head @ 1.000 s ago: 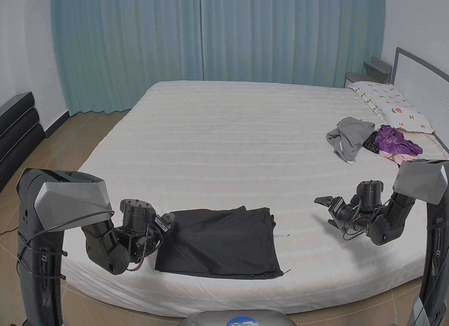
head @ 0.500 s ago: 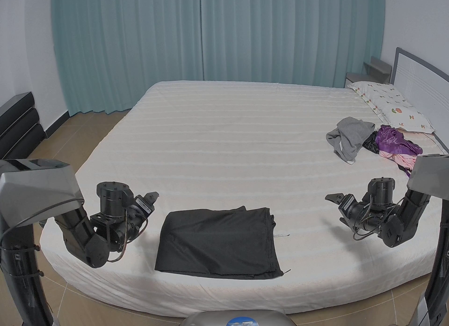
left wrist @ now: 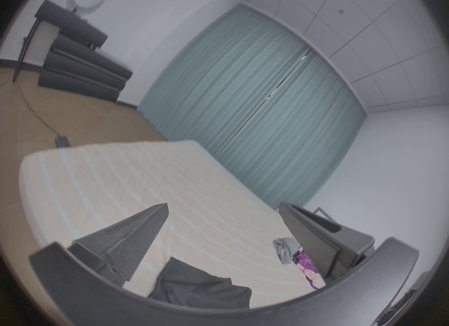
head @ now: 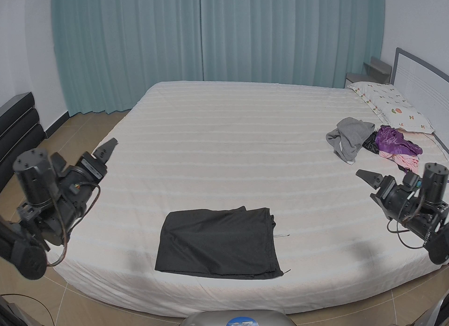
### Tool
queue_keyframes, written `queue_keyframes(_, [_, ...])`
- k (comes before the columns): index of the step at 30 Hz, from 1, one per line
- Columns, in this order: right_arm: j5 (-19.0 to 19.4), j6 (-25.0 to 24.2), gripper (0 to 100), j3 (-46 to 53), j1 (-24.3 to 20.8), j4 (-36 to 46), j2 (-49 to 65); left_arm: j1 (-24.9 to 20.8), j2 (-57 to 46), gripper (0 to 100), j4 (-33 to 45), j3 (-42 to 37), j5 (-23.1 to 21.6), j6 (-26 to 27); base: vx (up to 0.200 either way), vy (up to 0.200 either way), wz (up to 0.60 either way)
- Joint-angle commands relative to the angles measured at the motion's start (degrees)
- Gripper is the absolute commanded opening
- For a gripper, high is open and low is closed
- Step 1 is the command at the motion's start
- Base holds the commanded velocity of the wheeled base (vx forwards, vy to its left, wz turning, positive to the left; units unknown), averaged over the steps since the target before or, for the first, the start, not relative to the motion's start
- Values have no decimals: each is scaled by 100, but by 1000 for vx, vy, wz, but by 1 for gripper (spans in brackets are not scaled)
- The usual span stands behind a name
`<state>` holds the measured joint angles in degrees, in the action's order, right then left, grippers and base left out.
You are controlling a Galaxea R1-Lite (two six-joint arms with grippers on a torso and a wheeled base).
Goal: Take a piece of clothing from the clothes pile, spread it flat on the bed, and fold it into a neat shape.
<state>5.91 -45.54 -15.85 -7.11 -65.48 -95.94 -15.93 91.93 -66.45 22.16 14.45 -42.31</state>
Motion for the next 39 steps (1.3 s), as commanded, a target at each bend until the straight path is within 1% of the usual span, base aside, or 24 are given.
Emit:
queue_keyframes(1, [-547,1153,100,1198,-177,0,2545,-314,-2548,100,282,-986,568,900,0,0,0])
queue_keyframes(4, [-626,1680,100,1374,-151,219,3160,-323,-3085,100,484,-1082,753,1217,0,0,0])
queue_keyframes(5, [-626,1953,100,1427,-115,457,3556,-314,-3392,100,669,-1118,858,1392,0,0,0])
queue_keyframes(7, [-635,2146,100,1453,-98,826,4031,-314,-3796,100,967,-1118,937,1577,0,0,0])
queue_keyframes(9, [-618,2269,100,1427,-72,1837,4901,-305,-4596,100,1767,-1109,981,1902,0,0,0])
queue_keyframes(10, [-618,2278,100,1427,-72,1968,4997,-296,-4693,100,1873,-1109,981,1937,0,0,0])
queue_keyframes(11, [-618,2287,100,1427,-72,2751,5525,-261,-5229,100,2461,-1082,999,2140,0,0,0])
queue_keyframes(14, [-609,2366,100,1233,-72,4131,6615,-200,-6090,100,3534,-977,1016,2474,0,0,0])
queue_keyframes(16, [-609,2586,100,1005,-72,4851,7151,-103,-6477,100,3973,-951,1043,2632,0,0,0])
queue_keyframes(17, [-609,2603,100,978,-72,4922,7195,-94,-6512,100,4000,-959,1043,2641,0,0,0])
queue_keyframes(18, [-609,2884,100,697,-80,5634,7678,90,-6908,100,4246,-951,1069,2904,0,0,0])
queue_keyframes(19, [-609,2902,100,680,-80,5686,7713,108,-6943,100,4254,-942,1060,2931,0,0,0])
queue_keyframes(21, [-565,3324,100,433,-80,6477,8258,433,-7479,100,4430,-959,1060,3440,0,0,0])
queue_keyframes(22, [-565,3377,100,425,-80,6521,8302,468,-7532,100,4448,-959,1060,3484,0,0,0])
queue_keyframes(24, [-565,3834,100,425,-28,6767,8627,679,-7919,100,4711,-951,1060,3766,0,0,0])
queue_keyframes(25, [-565,3834,100,425,-28,6767,8627,679,-7919,100,4711,-951,1060,3766,0,0,0])
queue_keyframes(26, [-574,4317,100,442,78,6820,8917,776,-8209,100,4887,-951,1052,4012,0,0,0])
queue_keyframes(29, [-653,4783,100,469,175,6776,9023,811,-8490,100,5010,-959,1052,4319,0,0,0])
queue_keyframes(31, [-697,4818,100,486,219,6776,9031,873,-8595,100,5045,-977,1052,4390,0,0,0])
queue_keyframes(34, [-697,4941,100,644,667,6864,9374,1400,-8718,100,5089,-968,972,4425,0,0,0])
queue_keyframes(35, [-688,5011,100,671,746,6873,9497,1479,-8780,100,5116,-986,946,4442,0,0,0])
queue_keyframes(36, [-749,5214,100,750,737,6838,9594,1664,-8938,100,5186,-995,779,4530,0,0,0])
queue_keyframes(38, [-723,5433,100,855,728,6759,9594,1637,-9070,100,5248,-995,498,4618,0,0,0])
queue_keyframes(39, [-723,5442,100,864,728,6741,9594,1628,-9087,100,5256,-1003,463,4618,0,0,0])
